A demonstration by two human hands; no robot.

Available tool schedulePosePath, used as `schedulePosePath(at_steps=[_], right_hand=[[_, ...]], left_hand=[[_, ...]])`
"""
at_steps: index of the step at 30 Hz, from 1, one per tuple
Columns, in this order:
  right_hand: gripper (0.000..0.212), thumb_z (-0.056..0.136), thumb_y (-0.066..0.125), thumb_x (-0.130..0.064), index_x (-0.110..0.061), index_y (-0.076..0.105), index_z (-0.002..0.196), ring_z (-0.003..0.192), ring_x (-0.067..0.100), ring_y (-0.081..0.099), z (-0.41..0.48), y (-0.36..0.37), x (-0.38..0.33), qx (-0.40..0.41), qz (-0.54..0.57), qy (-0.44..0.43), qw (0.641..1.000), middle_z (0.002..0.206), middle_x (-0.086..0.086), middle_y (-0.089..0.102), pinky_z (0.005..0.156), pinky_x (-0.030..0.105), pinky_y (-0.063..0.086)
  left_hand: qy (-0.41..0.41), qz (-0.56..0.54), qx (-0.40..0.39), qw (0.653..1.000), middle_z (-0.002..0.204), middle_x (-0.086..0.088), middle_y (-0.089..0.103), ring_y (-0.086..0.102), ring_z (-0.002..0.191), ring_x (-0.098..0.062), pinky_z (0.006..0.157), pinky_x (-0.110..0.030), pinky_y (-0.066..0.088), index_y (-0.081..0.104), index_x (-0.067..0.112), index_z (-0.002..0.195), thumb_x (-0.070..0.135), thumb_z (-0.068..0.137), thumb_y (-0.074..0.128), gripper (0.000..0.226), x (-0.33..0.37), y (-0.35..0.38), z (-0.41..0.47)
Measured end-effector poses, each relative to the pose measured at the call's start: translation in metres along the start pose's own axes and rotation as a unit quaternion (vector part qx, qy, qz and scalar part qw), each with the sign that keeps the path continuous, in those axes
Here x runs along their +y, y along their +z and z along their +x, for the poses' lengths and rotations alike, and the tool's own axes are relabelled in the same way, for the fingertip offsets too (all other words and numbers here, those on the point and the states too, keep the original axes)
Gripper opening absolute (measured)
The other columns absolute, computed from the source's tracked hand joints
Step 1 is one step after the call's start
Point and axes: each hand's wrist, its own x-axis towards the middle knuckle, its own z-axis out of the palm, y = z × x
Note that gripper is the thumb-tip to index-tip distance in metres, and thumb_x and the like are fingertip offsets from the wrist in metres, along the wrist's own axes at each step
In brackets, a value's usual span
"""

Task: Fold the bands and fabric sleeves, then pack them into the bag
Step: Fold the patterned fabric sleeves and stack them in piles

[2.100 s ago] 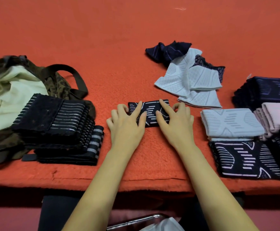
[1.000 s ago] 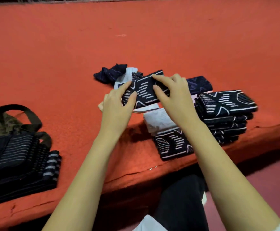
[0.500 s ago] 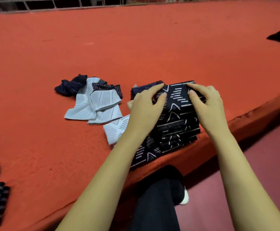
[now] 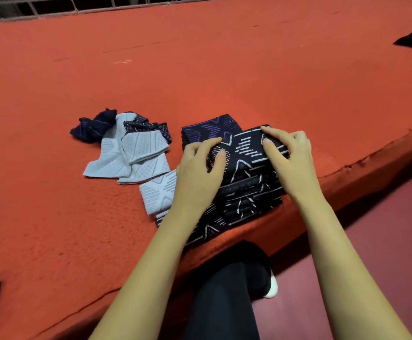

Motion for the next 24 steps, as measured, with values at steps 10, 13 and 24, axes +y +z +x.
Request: schedulePosePath(at_steps=[10, 13, 24], right_hand=[[0.025, 0.089, 0.056, -0.028, -0.028, 0.068, 0.112, 0.096, 0.016, 0.035, -0.005, -0.005, -0.007, 0.031, -0.133, -0.019, 0.99, 0.093, 0.001, 0.038, 0.094, 0.031, 0.037], [0.026, 0.089, 0.055, -0.032, -0.023, 0.069, 0.108, 0.1, 0.026, 0.039, 0.005, -0.011, -0.028, 0.032, -0.245, -0.045, 0.968, 0.094, 0.004, 0.038, 0.09, 0.042, 0.038], [0.032, 0.095, 0.046, -0.036, -0.019, 0.06, 0.119, 0.107, 0.028, 0.052, 0.043, 0.073, -0.129, -0.199, -0.293, -0.13, 0.926, 0.111, 0.009, 0.055, 0.078, 0.033, 0.037]], left_hand=[[0.002, -0.021, 0.002, 1.0, 0.106, 0.006, 0.047, 0.043, 0.084, -0.005, 0.077, -0.018, 0.033, 0.057, 0.026, 0.119, 0.033, 0.095, 0.047, 0.026, 0.003, 0.009, -0.009], [0.004, -0.015, -0.003, 1.0, 0.108, 0.006, 0.048, 0.048, 0.091, -0.009, 0.083, -0.024, 0.037, 0.057, 0.027, 0.118, 0.035, 0.095, 0.047, 0.026, 0.002, 0.004, -0.003], [0.048, 0.204, 0.01, 0.978, 0.104, -0.006, 0.054, 0.051, 0.101, -0.027, 0.084, -0.04, 0.039, 0.058, 0.014, 0.107, 0.028, 0.095, 0.043, 0.023, -0.034, -0.065, 0.046]])
